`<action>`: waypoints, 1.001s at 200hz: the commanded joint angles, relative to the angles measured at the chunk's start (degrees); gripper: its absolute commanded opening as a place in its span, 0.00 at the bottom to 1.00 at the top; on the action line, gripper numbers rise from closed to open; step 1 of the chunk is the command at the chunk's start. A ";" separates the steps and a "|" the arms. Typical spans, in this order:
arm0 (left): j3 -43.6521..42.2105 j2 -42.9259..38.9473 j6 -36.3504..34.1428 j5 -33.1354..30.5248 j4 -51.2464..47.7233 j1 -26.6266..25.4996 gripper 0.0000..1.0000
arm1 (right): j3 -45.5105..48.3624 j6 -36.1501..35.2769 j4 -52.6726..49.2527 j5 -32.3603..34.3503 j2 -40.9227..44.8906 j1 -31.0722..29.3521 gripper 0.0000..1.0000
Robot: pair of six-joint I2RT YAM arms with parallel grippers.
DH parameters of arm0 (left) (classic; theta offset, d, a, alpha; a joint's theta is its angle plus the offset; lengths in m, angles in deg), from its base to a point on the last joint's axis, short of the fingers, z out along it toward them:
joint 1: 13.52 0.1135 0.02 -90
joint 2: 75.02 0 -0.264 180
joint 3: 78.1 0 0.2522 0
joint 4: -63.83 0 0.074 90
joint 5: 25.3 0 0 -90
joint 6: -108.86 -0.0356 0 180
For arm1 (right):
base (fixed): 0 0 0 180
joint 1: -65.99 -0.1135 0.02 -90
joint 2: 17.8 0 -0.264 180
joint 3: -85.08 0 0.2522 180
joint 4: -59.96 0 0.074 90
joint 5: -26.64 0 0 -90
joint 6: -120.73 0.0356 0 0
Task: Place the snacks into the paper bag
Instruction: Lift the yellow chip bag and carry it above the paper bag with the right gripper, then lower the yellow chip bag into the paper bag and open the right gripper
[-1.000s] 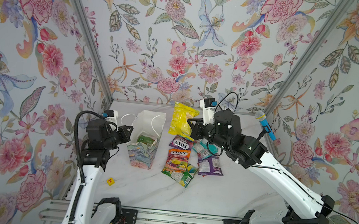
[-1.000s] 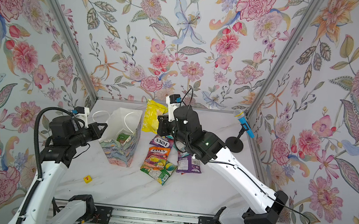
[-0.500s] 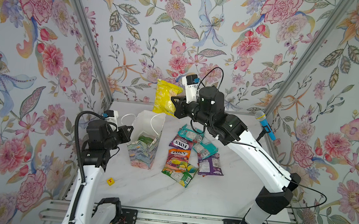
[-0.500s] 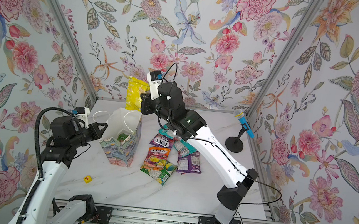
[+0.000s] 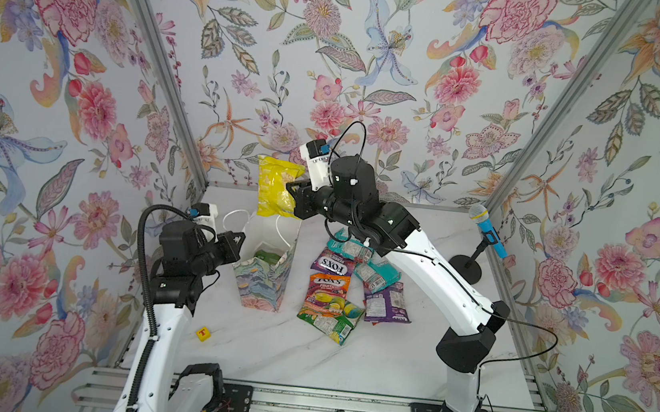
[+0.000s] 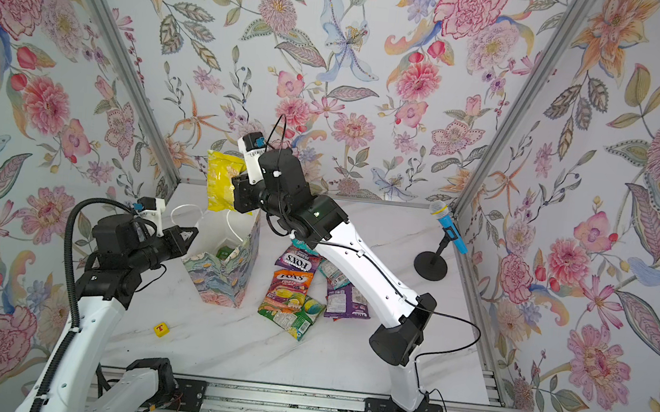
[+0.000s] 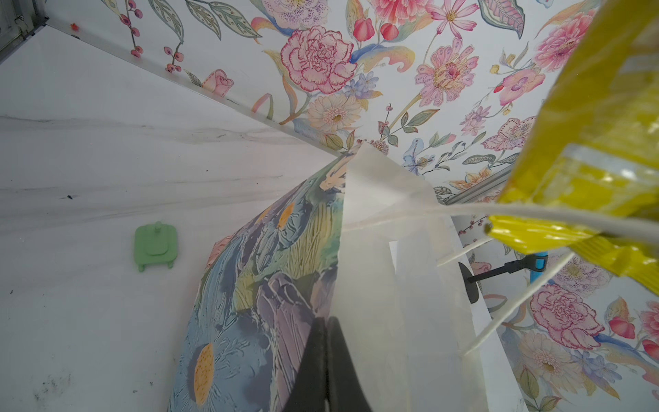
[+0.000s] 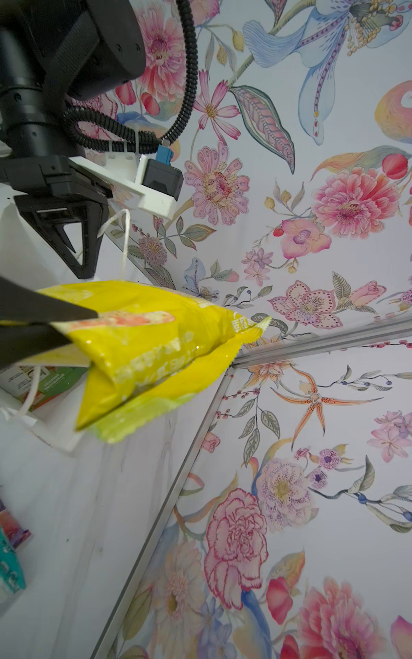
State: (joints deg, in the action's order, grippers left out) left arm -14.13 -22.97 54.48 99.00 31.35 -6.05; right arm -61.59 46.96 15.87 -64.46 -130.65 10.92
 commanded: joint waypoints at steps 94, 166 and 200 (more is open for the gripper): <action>-0.03 -0.90 0.07 0.51 1.26 -0.35 0.00 | 14.60 3.25 -0.65 -0.12 8.26 -1.30 0.00; -0.21 -1.16 0.24 0.94 1.53 -0.37 0.00 | 14.40 4.90 -1.28 -1.21 5.96 -1.49 0.00; -0.62 -1.52 0.24 0.94 1.61 -0.35 0.00 | 12.50 5.36 -2.95 -0.88 3.43 -1.65 0.00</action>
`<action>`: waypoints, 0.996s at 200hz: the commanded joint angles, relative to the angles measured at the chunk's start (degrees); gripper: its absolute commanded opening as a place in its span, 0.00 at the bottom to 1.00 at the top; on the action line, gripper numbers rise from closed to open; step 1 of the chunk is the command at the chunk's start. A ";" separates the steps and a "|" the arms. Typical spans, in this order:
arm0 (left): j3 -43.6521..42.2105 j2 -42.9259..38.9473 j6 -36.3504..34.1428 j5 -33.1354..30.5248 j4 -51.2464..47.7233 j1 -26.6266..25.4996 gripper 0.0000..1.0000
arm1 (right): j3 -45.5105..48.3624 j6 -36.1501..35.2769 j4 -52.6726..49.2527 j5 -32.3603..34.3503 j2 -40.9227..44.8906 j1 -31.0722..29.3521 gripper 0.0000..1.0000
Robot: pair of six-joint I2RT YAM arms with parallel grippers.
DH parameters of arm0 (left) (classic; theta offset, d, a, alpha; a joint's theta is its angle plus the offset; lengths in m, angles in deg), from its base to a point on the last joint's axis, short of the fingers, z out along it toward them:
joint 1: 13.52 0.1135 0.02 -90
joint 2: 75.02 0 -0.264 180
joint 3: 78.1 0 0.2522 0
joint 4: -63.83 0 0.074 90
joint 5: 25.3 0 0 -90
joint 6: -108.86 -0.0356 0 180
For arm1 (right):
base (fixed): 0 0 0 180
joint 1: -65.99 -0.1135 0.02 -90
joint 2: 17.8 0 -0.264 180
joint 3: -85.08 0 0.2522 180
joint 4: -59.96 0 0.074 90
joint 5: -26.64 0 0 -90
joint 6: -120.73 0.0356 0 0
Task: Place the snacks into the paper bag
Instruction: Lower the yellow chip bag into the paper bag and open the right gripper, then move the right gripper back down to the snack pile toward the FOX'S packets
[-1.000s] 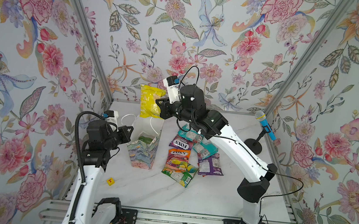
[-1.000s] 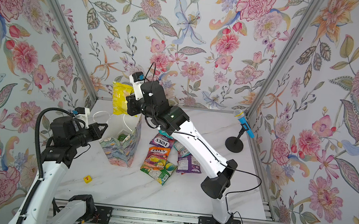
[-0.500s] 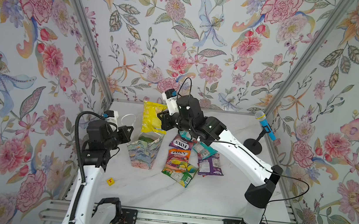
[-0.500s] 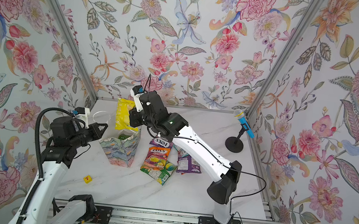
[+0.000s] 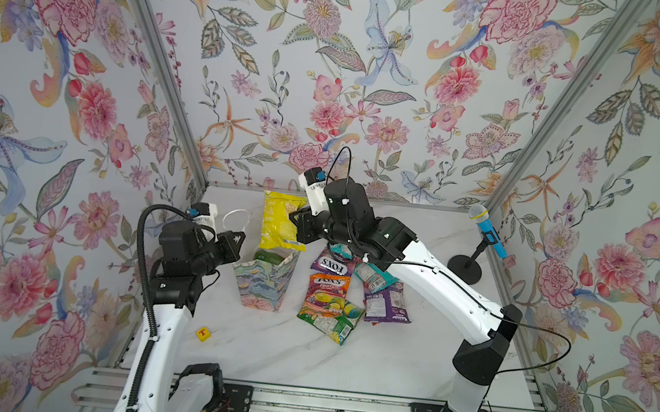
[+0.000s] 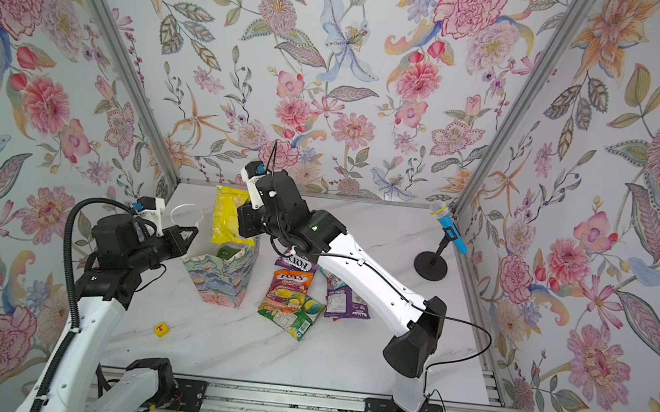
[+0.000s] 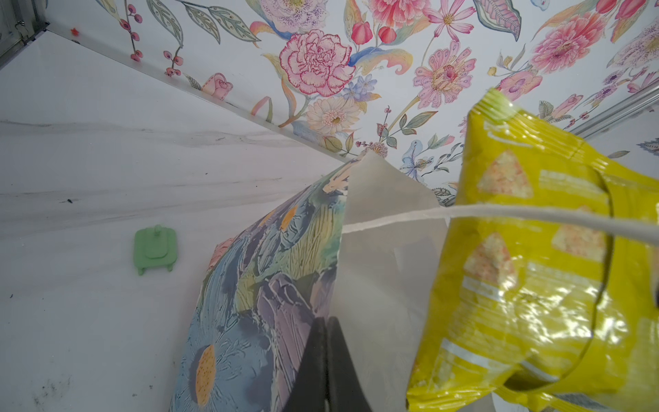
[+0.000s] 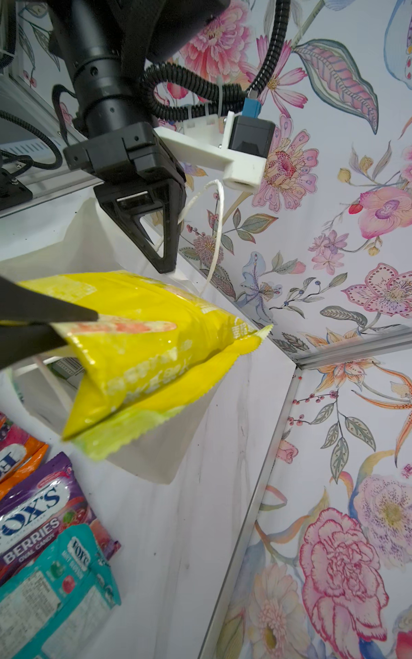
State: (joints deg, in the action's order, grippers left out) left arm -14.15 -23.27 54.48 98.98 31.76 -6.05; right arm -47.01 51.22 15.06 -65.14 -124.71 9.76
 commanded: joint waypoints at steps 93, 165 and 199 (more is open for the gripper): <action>-0.60 -1.39 -0.02 0.96 1.08 -0.41 0.00 | -4.27 0.99 -2.54 1.14 -2.77 -0.47 0.41; -0.76 -1.39 -0.02 0.96 1.21 -0.42 0.00 | 5.06 0.12 4.04 3.09 7.12 2.34 0.51; -0.71 -1.13 0.07 1.05 1.43 -0.35 0.00 | 16.72 1.92 9.47 4.06 14.75 4.80 0.53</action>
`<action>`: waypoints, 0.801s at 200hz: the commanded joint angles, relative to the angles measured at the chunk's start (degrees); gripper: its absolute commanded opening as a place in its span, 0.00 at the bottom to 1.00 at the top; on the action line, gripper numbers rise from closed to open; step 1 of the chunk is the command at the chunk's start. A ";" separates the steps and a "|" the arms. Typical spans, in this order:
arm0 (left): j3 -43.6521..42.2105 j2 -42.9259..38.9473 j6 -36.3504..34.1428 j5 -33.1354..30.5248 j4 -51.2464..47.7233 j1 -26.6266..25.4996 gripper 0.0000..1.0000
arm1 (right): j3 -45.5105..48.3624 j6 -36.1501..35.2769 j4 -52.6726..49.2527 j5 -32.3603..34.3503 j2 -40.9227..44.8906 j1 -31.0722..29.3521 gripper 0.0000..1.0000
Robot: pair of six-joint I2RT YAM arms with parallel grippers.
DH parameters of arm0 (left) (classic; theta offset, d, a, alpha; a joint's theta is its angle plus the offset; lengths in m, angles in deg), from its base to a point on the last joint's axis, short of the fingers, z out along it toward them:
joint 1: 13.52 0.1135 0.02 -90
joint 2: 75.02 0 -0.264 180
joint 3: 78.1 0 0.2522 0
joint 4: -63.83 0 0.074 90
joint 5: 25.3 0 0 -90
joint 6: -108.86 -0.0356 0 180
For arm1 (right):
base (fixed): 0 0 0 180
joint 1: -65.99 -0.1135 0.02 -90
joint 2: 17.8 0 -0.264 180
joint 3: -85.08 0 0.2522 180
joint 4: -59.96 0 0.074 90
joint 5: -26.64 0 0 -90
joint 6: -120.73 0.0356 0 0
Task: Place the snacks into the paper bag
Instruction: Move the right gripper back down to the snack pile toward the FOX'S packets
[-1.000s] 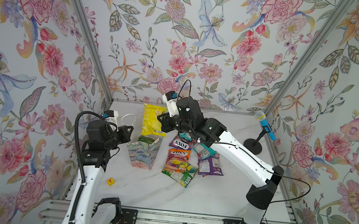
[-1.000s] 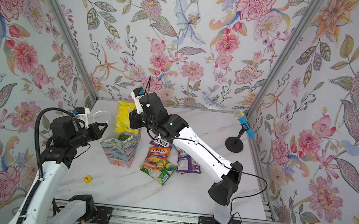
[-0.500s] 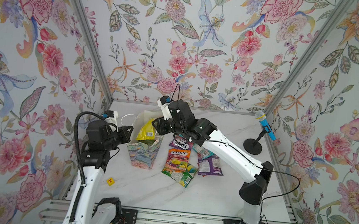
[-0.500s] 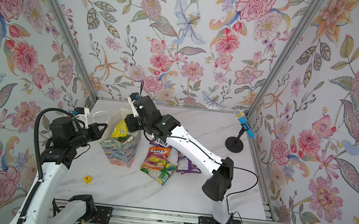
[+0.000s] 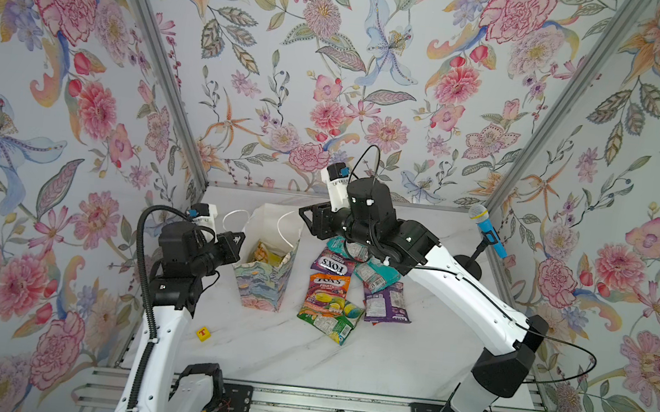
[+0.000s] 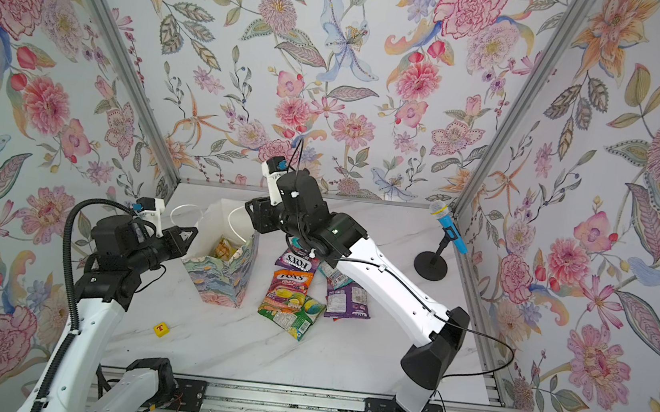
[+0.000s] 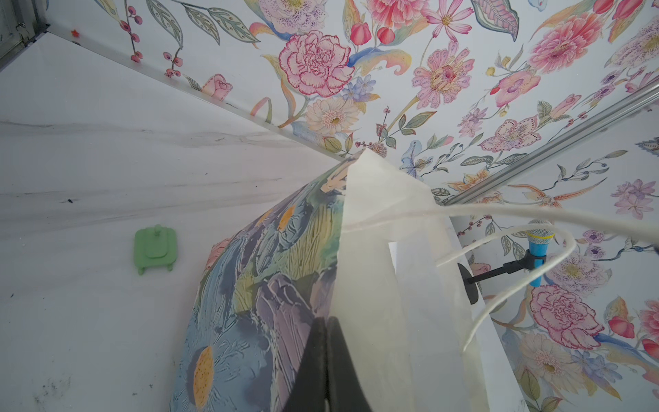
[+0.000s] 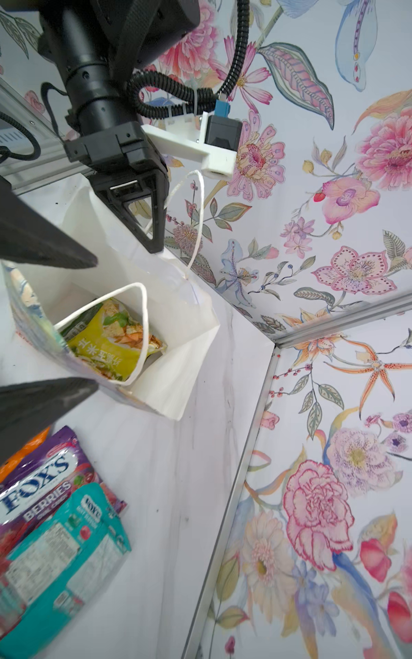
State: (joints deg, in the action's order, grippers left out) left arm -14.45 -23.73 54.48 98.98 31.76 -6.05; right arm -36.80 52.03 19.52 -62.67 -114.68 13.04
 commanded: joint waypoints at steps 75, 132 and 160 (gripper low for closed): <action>-0.32 -0.58 -0.02 1.12 1.52 -0.37 0.00 | 38.14 11.36 11.55 -2.62 19.79 11.32 0.56; -0.06 -0.39 0.14 1.25 1.43 -0.39 0.01 | 51.07 16.14 13.40 -7.61 22.77 15.46 0.56; -0.32 -0.58 0.18 1.09 1.43 -0.41 0.01 | 55.08 17.83 15.40 -8.81 22.11 15.51 0.55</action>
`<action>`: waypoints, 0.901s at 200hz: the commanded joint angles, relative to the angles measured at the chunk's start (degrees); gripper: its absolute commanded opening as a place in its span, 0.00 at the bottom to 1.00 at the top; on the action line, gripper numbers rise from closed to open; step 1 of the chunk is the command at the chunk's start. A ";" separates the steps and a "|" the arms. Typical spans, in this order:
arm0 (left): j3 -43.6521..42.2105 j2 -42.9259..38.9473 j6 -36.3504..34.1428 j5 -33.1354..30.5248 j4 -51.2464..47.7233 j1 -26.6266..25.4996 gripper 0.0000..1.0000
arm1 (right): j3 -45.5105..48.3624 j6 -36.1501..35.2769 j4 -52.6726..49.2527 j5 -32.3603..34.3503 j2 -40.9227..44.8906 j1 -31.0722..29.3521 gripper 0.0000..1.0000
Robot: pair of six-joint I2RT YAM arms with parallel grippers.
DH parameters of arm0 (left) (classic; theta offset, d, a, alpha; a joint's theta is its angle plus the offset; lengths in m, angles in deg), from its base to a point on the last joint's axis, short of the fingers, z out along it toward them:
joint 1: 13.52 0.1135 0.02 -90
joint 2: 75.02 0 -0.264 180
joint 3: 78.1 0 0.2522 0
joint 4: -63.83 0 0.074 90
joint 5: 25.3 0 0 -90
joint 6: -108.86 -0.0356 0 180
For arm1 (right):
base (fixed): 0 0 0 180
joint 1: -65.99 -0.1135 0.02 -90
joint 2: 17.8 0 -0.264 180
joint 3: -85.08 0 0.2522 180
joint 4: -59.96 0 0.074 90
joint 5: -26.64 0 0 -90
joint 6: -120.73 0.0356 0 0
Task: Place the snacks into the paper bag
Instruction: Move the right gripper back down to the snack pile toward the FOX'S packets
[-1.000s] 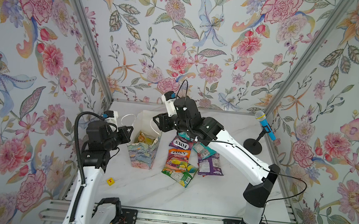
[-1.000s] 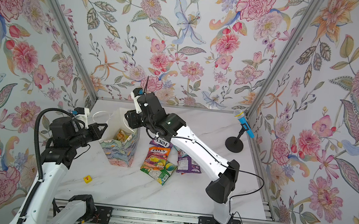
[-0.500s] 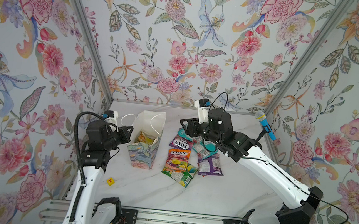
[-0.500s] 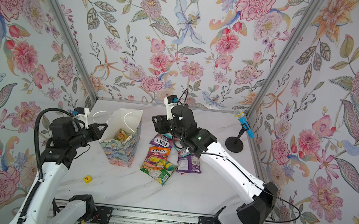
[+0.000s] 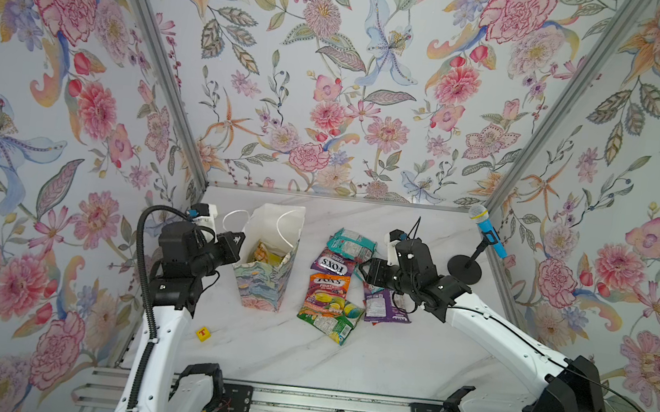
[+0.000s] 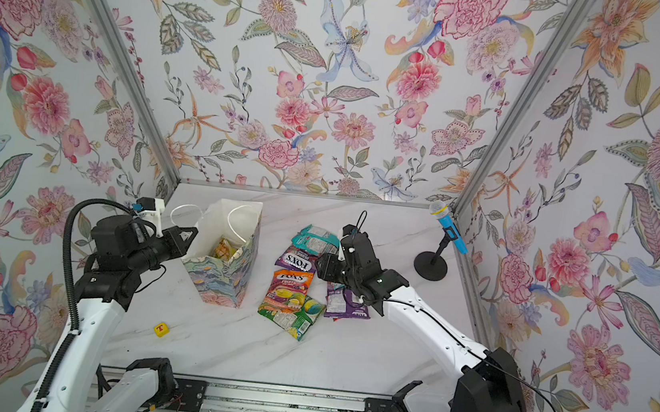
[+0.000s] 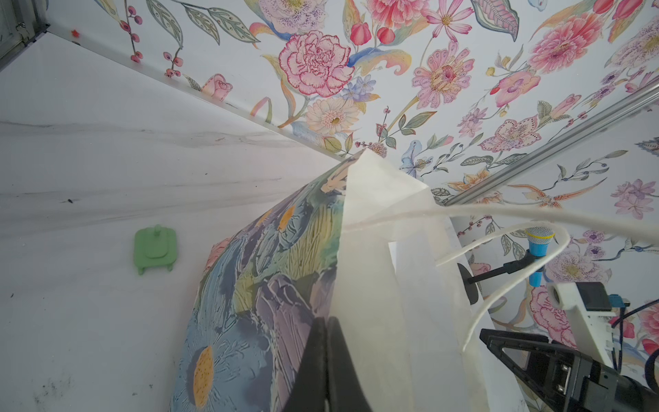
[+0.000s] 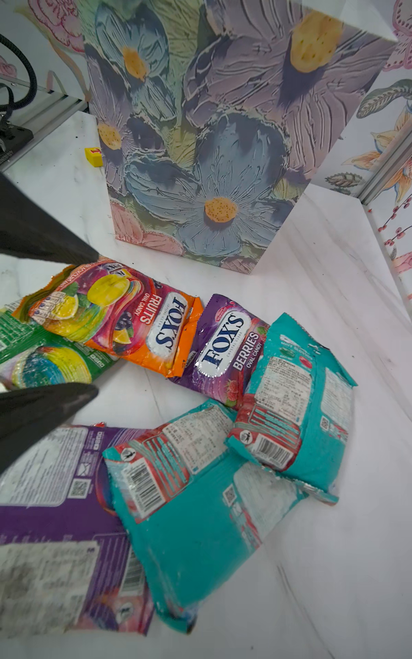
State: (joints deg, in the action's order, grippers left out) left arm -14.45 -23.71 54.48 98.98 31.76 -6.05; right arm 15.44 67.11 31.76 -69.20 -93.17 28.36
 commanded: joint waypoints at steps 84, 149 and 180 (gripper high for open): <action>-0.71 -0.26 0.07 1.22 1.65 -0.38 0.01 | 11.17 10.58 14.54 -9.50 -5.90 0.18 0.54; -1.03 -0.42 0.24 1.68 2.14 -0.36 0.01 | 12.37 13.88 22.85 -12.67 -14.78 -0.66 0.54; -1.18 -0.45 0.33 1.77 2.40 -0.35 0.01 | 11.94 15.75 26.56 -14.68 -18.37 -0.97 0.54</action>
State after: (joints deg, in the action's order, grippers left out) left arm -15.24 -23.71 54.48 99.03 32.38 -6.05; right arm 27.20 80.53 53.49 -81.51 -109.47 28.01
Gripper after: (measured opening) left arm 0.033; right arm 0.540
